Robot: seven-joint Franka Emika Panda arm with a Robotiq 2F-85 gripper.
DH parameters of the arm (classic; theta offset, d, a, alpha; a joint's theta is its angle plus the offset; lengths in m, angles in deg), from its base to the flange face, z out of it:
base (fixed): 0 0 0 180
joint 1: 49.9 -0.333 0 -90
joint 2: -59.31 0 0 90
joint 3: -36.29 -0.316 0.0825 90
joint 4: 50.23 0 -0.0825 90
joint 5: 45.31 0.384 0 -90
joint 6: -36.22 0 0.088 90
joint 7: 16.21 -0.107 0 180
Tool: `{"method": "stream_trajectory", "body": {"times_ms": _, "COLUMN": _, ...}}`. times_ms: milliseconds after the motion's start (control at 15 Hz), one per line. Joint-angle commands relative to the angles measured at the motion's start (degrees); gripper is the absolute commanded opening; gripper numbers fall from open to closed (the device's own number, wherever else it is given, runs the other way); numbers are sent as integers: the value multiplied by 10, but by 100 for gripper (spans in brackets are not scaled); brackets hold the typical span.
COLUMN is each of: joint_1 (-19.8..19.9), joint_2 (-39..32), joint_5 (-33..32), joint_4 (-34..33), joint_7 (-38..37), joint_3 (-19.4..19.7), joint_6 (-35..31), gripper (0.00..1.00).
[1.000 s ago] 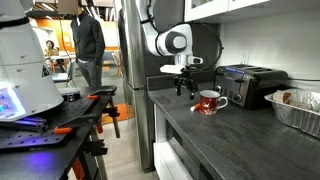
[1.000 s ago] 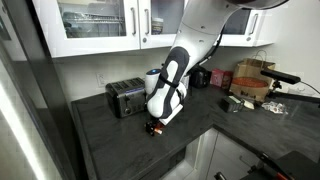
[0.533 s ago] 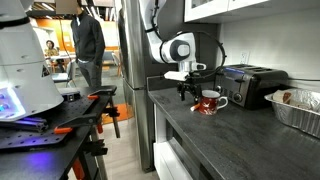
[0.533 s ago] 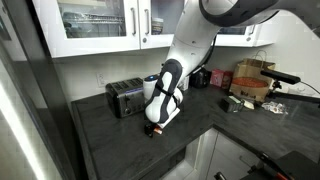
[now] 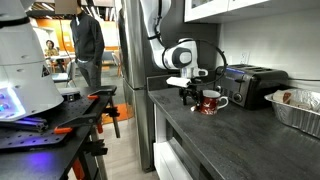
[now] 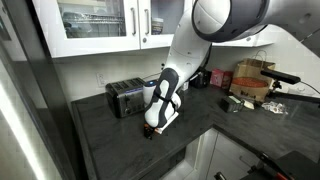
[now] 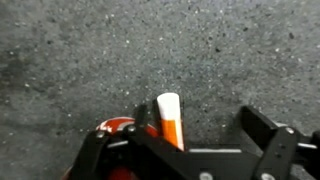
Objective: Put the orange marker inside the red mug
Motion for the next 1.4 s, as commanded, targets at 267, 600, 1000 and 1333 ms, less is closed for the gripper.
{"method": "stream_trajectory", "body": {"times_ms": 267, "joint_1": -4, "joint_2": -14, "joint_5": 14, "joint_4": -16, "joint_7": -12, "joint_3": 6, "joint_6": -9, "gripper": 51}}
{"method": "stream_trajectory", "body": {"times_ms": 600, "joint_1": 2, "joint_2": -2, "joint_5": 21, "joint_4": -12, "joint_7": -14, "joint_3": 4, "joint_6": 0, "gripper": 15}}
{"method": "stream_trajectory", "body": {"times_ms": 1000, "joint_1": 59, "joint_2": 30, "joint_5": 56, "joint_4": 7, "joint_7": 41, "joint_3": -82, "joint_6": 48, "gripper": 6}}
{"method": "stream_trajectory", "body": {"times_ms": 1333, "joint_1": 160, "joint_2": 56, "joint_5": 156, "joint_4": 15, "joint_7": 96, "joint_3": -208, "joint_6": 137, "gripper": 6}}
